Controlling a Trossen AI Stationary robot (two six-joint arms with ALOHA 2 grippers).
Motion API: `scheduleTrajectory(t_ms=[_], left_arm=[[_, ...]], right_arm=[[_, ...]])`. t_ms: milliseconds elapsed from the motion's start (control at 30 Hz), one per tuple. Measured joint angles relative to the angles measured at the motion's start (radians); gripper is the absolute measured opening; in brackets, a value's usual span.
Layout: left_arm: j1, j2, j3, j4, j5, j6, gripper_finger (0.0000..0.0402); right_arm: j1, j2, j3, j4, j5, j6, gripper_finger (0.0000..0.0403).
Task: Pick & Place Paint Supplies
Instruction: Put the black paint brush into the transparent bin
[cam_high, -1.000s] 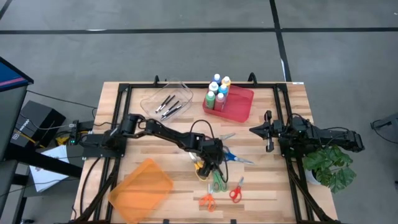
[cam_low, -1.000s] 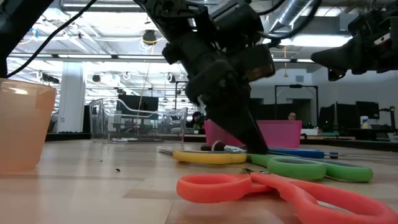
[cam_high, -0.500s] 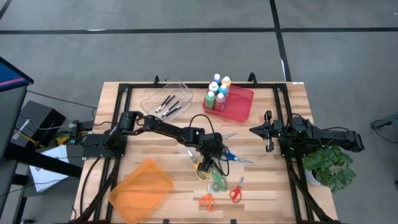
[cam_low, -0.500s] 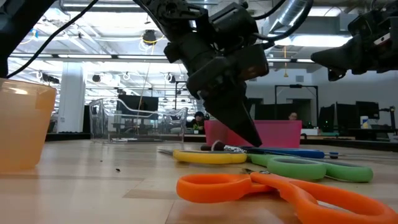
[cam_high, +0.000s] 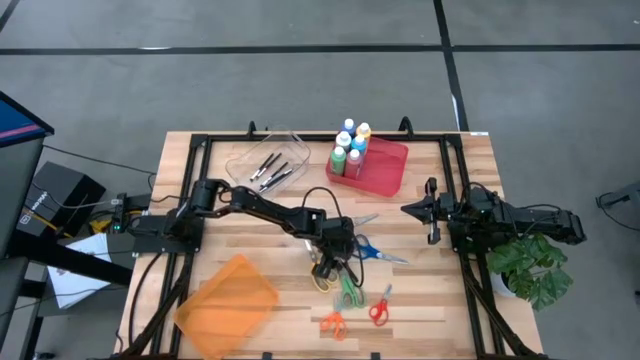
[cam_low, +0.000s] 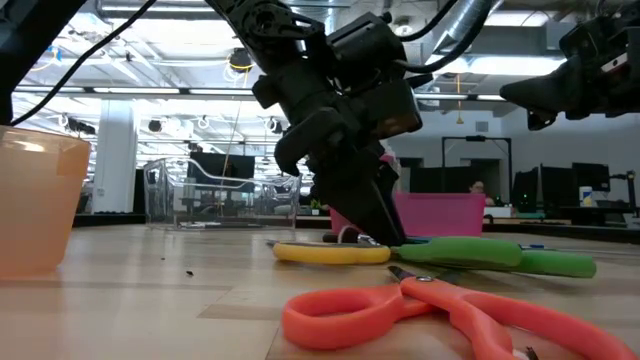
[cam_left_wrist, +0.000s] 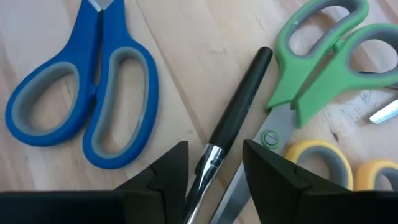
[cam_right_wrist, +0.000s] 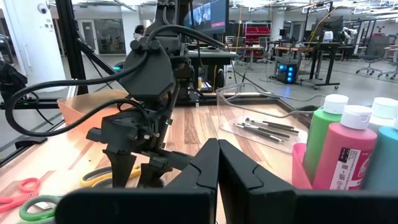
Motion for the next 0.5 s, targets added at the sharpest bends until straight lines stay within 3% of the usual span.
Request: scheduleTrajectory(t_ms=[167,400,500], left_arm=[[0.014,0.0,-0.002,-0.006,-0.012,0.0,0.0116],[0.024,0.001,-0.002,-0.007,-0.015,-0.003,0.0031],[0.024,0.001,-0.002,-0.008,-0.015,-0.003,0.0029]], right_arm=[[0.0,0.0,0.0,0.0,0.0,0.0,0.0],[0.0,0.0,0.0,0.0,0.0,0.0,0.0],[0.0,0.0,0.0,0.0,0.0,0.0,0.0]])
